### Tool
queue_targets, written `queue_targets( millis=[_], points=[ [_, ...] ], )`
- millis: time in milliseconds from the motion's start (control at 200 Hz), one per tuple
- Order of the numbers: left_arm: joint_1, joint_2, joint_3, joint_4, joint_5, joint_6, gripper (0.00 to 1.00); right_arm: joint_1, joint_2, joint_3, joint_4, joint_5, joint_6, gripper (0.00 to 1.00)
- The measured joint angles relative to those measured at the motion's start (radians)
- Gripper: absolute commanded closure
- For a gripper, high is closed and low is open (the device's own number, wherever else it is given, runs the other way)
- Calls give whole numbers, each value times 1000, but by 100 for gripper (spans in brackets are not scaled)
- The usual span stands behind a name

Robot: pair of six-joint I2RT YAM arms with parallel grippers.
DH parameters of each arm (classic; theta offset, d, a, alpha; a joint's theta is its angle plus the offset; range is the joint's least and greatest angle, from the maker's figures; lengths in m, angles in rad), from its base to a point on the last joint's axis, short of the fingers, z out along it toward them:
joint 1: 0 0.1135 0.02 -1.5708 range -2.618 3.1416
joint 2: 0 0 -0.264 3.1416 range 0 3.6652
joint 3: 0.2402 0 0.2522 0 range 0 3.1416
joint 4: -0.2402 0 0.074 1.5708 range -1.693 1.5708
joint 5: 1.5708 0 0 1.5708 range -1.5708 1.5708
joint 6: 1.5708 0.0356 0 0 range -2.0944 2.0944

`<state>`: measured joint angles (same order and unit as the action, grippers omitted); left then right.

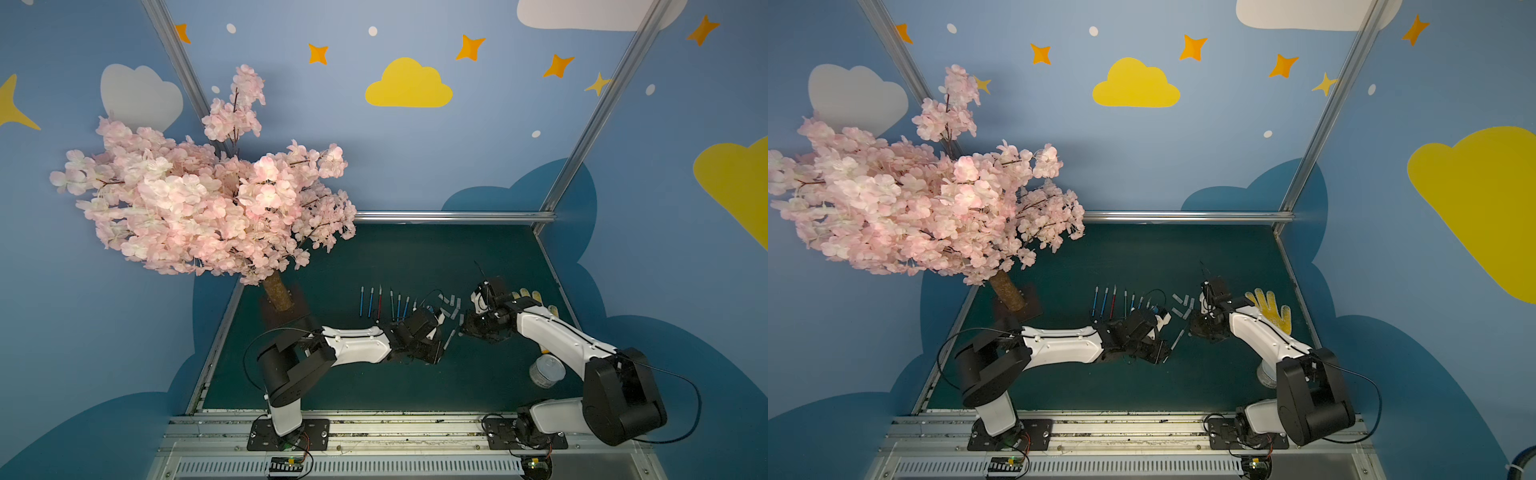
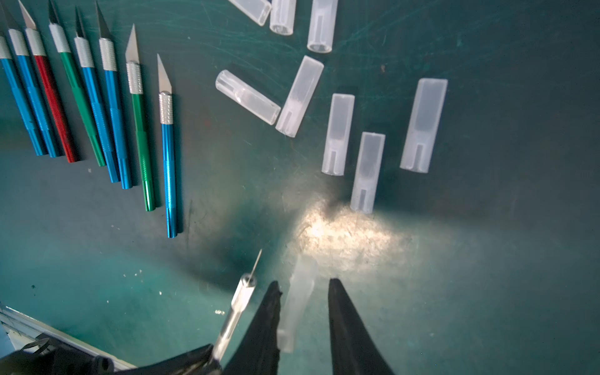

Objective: Remove protective caps from carving knives
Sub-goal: Place the protective sleeve at the center of the board, then place the carving knife at the center of the board.

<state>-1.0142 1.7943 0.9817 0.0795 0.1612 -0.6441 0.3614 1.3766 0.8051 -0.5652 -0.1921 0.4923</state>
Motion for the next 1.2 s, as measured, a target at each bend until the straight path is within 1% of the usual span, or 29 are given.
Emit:
queue_targets(
  millis=[180,441,666,836,956,1056,1201],
  points=[
    [1,1,0,4,17,5,93,-4,0,0,0,-3,0,75],
    [-14,1,0,7,35,11,93,-11,0,0,3,-19,0,75],
    [-14,0,0,-8,2,5,92,-11,-5,-1,3,-23,-3,74],
    [-13,-6,0,-62,-53,0,90,-11,-75,-14,-6,-26,-24,71],
    [-7,-10,6,-103,-103,-12,90,-6,-147,-18,-25,-26,-34,62],
    [-2,-11,17,-131,-143,-24,90,-3,-214,-24,-47,-26,-43,52],
    [8,-11,50,-168,-195,-41,90,6,-313,-32,-80,-27,-63,27]
  ],
)
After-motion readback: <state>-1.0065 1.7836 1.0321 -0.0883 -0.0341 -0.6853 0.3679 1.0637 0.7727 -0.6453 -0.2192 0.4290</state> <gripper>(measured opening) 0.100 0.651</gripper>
